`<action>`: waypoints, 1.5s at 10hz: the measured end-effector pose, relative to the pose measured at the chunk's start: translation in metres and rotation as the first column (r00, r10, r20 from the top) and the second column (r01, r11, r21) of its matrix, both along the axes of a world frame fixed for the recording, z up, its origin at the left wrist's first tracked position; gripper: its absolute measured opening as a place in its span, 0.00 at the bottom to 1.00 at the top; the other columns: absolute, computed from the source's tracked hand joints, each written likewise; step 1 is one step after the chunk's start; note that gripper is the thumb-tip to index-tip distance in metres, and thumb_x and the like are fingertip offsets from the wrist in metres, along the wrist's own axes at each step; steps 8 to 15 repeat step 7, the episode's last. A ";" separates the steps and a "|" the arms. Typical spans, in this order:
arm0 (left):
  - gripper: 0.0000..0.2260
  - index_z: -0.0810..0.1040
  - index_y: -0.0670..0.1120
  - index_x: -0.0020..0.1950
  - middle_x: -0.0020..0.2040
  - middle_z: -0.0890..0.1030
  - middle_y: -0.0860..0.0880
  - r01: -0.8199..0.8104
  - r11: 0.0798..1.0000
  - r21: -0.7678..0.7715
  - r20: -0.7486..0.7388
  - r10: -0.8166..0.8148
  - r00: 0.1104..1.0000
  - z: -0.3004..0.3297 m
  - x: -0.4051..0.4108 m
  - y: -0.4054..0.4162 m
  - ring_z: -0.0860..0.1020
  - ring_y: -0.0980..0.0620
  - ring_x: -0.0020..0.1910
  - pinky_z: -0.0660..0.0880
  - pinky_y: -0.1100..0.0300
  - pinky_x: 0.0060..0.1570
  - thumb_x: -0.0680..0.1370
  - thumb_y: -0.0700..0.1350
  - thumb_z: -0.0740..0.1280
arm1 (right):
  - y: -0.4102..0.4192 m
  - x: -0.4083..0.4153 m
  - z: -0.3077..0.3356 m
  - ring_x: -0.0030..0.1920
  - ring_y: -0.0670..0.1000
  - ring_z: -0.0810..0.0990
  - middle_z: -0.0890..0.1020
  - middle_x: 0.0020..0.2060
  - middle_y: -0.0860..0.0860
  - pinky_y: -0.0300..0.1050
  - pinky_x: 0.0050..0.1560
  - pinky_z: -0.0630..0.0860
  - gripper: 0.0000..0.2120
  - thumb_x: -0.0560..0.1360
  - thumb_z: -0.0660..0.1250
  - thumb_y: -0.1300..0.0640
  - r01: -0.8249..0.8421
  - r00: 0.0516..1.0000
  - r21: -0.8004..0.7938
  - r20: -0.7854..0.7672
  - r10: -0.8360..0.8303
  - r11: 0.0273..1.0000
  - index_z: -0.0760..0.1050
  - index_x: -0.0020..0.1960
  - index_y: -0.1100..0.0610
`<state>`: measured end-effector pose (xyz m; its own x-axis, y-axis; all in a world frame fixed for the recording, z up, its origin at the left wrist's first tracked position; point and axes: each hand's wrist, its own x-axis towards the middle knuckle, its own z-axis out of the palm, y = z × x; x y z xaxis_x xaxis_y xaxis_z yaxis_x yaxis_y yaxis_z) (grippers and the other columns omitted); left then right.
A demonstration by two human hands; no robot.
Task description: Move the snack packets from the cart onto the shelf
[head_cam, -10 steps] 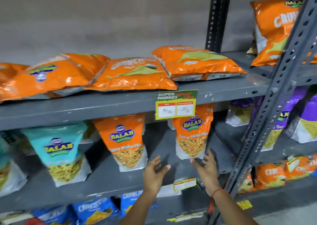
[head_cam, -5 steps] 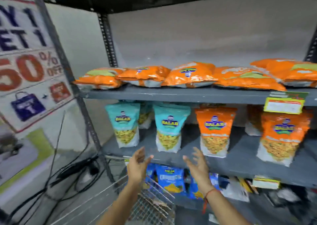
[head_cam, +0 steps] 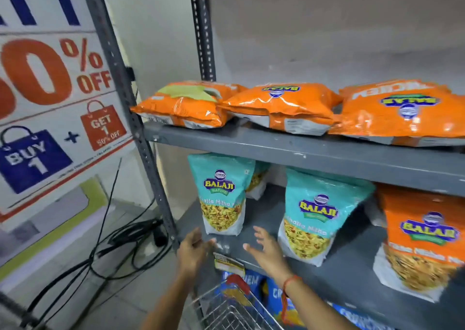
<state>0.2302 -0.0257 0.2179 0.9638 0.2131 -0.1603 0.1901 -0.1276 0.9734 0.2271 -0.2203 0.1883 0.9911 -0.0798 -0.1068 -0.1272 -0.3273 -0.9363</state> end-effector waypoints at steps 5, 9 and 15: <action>0.17 0.72 0.39 0.61 0.52 0.79 0.48 0.181 0.983 -0.038 0.014 -0.181 0.983 -0.042 0.102 0.010 0.80 0.71 0.36 0.75 0.74 0.33 0.73 0.31 0.67 | 0.030 0.100 -0.047 0.53 0.46 0.80 0.81 0.55 0.52 0.46 0.54 0.79 0.23 0.67 0.75 0.55 -0.028 0.999 0.142 -0.015 0.031 0.989 0.69 0.57 0.54; 0.18 0.75 0.42 0.61 0.60 0.81 0.42 0.189 0.979 -0.076 0.047 -0.186 0.981 -0.047 0.079 0.016 0.81 0.48 0.55 0.79 0.51 0.54 0.71 0.35 0.71 | 0.027 0.088 -0.045 0.69 0.50 0.70 0.70 0.70 0.51 0.57 0.68 0.71 0.44 0.63 0.76 0.49 -0.003 1.000 0.183 0.029 -0.002 0.983 0.57 0.72 0.48; 0.18 0.75 0.42 0.61 0.60 0.81 0.42 0.189 0.979 -0.076 0.047 -0.186 0.981 -0.047 0.079 0.016 0.81 0.48 0.55 0.79 0.51 0.54 0.71 0.35 0.71 | 0.027 0.088 -0.045 0.69 0.50 0.70 0.70 0.70 0.51 0.57 0.68 0.71 0.44 0.63 0.76 0.49 -0.003 1.000 0.183 0.029 -0.002 0.983 0.57 0.72 0.48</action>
